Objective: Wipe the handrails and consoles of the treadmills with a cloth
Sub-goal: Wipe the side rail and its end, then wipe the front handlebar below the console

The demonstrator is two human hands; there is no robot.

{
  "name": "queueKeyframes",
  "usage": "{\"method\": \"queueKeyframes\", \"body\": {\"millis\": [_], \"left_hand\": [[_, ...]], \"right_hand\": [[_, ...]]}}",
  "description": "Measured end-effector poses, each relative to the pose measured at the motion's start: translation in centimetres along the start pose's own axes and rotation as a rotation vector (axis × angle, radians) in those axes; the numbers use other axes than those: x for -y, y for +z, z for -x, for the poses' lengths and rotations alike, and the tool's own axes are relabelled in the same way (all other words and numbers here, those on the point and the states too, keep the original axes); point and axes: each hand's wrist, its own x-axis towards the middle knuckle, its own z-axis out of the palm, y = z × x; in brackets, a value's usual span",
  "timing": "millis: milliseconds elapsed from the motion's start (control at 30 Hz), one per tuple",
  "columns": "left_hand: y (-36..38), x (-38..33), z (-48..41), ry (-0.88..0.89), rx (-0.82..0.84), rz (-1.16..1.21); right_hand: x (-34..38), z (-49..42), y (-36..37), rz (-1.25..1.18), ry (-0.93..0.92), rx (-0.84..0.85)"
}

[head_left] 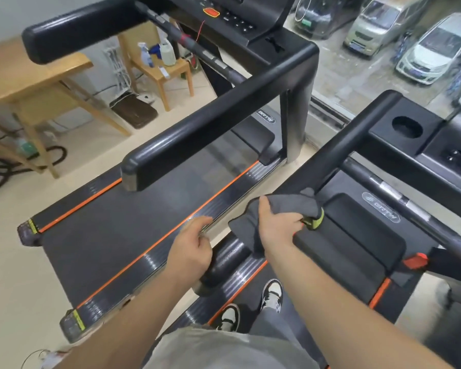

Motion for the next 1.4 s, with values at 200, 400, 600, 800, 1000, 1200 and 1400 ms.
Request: {"method": "queueKeyframes", "body": {"millis": [200,400,600,800,1000,1200,1400], "left_hand": [[-1.6,1.5,0.6,-0.019,-0.089,0.024],[-1.6,1.6,0.9,-0.068,-0.067,0.033],[0.9,-3.3,1.1,-0.02,0.151,0.097],[5.6,-9.7,1.3,0.397,0.245,-0.147],[13.1,-15.7,0.7,0.161,0.557,0.082],[19.4,-22.2,0.4,0.297,0.625,0.057],[23.7,-26.7,-1.0,0.166,0.568,0.133]], "right_hand": [[-5.7,8.0,2.8,0.056,0.074,0.153],[-8.5,9.6,2.1,0.083,0.211,0.408],[-7.6,5.5,-3.8,-0.209,0.24,0.342],[-1.5,5.9,-13.4,-0.523,0.101,0.385],[0.6,3.2,-21.4,-0.641,0.046,0.369],[1.0,-3.3,-27.7,-0.457,-0.028,0.188],[1.9,-10.6,-32.0,-0.117,-0.222,0.133]]}}
